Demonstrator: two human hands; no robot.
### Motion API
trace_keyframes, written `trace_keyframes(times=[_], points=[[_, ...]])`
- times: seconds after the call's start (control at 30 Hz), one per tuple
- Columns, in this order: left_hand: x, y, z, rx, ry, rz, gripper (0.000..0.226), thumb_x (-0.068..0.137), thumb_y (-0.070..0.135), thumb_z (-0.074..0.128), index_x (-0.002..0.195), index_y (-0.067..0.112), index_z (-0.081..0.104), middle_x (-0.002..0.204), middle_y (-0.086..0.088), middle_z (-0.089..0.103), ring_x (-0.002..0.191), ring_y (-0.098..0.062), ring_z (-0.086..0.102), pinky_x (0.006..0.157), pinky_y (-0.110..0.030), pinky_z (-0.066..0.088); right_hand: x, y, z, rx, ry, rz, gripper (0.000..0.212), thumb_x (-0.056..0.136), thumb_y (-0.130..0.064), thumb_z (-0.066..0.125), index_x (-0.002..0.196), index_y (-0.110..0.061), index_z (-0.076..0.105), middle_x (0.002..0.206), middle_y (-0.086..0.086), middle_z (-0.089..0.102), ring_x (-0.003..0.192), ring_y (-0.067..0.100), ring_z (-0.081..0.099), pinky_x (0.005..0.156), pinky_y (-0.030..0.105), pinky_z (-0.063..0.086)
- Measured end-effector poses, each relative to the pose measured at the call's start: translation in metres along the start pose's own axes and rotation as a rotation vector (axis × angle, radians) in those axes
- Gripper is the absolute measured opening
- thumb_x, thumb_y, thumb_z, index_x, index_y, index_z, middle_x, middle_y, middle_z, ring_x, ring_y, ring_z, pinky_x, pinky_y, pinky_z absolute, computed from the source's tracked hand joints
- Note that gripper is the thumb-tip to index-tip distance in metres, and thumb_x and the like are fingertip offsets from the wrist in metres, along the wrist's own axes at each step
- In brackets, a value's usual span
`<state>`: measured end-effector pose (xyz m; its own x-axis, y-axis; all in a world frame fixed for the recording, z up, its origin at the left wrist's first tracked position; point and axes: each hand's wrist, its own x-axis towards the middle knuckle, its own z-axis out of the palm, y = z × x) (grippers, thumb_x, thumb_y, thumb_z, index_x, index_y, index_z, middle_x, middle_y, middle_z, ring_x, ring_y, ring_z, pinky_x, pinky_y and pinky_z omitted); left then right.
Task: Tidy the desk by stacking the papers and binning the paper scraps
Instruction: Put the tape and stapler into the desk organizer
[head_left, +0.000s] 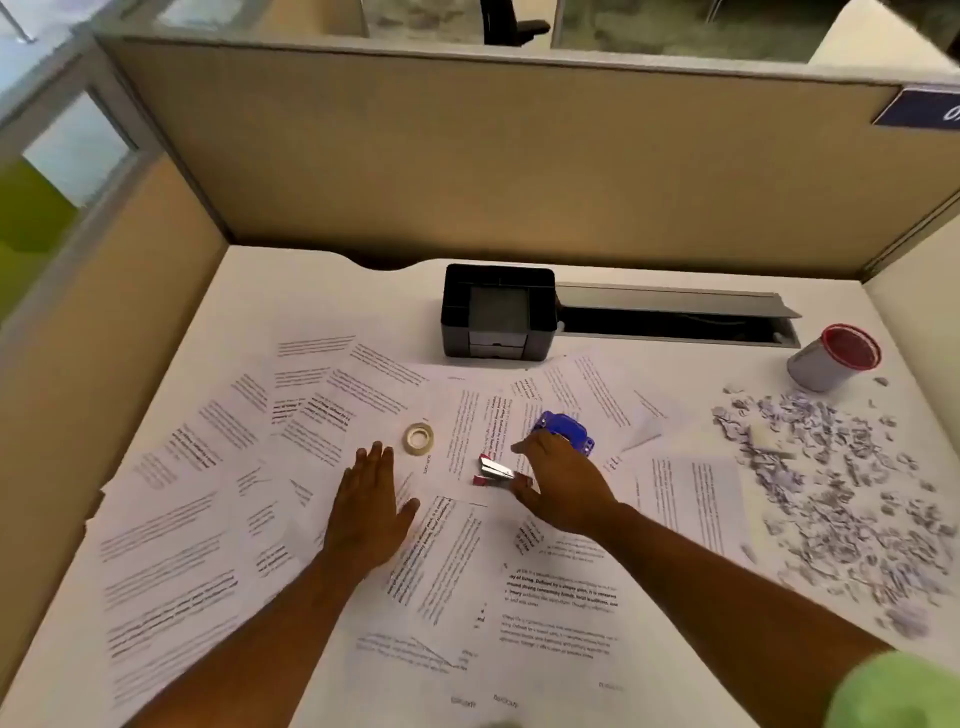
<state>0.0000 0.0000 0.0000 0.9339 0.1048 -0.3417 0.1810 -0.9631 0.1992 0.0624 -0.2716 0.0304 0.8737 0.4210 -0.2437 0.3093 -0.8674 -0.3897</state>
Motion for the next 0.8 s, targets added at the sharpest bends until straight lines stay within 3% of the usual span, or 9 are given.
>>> trace_keyframes(times=[0.17,0.3,0.43,0.57,0.8], points=[[0.033,-0.04,0.007,-0.018,-0.129,0.053,0.1,0.091,0.062,0.047,0.155,0.012,-0.012,0.163,-0.006,-0.016,0.151,-0.024,-0.012,0.123,-0.038,0.0,0.031,-0.015,0.02,0.021,-0.145,0.094,0.055,0.097,-0.041,0.064,0.145,-0.02,0.049,0.14,0.002,0.053,0.123,0.019,0.053,0.1,0.031,0.047],[0.056,-0.062,0.01,-0.068,-0.203,0.159,0.116,0.082,0.063,0.061,0.154,0.015,-0.016,0.162,0.0,-0.021,0.15,-0.02,-0.016,0.123,-0.038,0.0,0.048,-0.02,0.038,-0.031,-0.186,0.128,0.064,0.093,-0.042,0.07,0.147,-0.019,0.045,0.143,0.004,0.05,0.124,0.021,0.051,0.101,0.033,0.048],[0.072,-0.069,0.011,0.005,-0.284,0.207,0.129,0.074,0.071,0.063,0.151,0.016,-0.023,0.156,0.002,-0.034,0.147,-0.023,-0.024,0.122,-0.047,-0.004,0.057,-0.025,0.054,-0.065,-0.15,0.172,0.068,0.089,-0.045,0.075,0.146,-0.021,0.046,0.14,0.003,0.052,0.12,0.021,0.053,0.098,0.034,0.05],[0.075,-0.072,0.02,0.073,-0.311,0.224,0.132,0.073,0.077,0.059,0.148,0.015,-0.03,0.152,-0.002,-0.042,0.144,-0.027,-0.031,0.12,-0.054,-0.005,0.063,-0.028,0.062,-0.115,-0.126,0.191,0.057,0.093,-0.044,0.069,0.142,-0.021,0.051,0.135,0.001,0.055,0.116,0.019,0.055,0.095,0.032,0.051],[0.076,-0.071,0.017,0.064,-0.308,0.221,0.134,0.071,0.076,0.061,0.148,0.015,-0.03,0.153,-0.003,-0.04,0.145,-0.028,-0.028,0.12,-0.053,-0.003,0.064,-0.026,0.06,-0.086,-0.074,0.18,0.041,0.101,-0.044,0.058,0.135,-0.021,0.056,0.13,0.0,0.058,0.109,0.016,0.057,0.09,0.029,0.053]])
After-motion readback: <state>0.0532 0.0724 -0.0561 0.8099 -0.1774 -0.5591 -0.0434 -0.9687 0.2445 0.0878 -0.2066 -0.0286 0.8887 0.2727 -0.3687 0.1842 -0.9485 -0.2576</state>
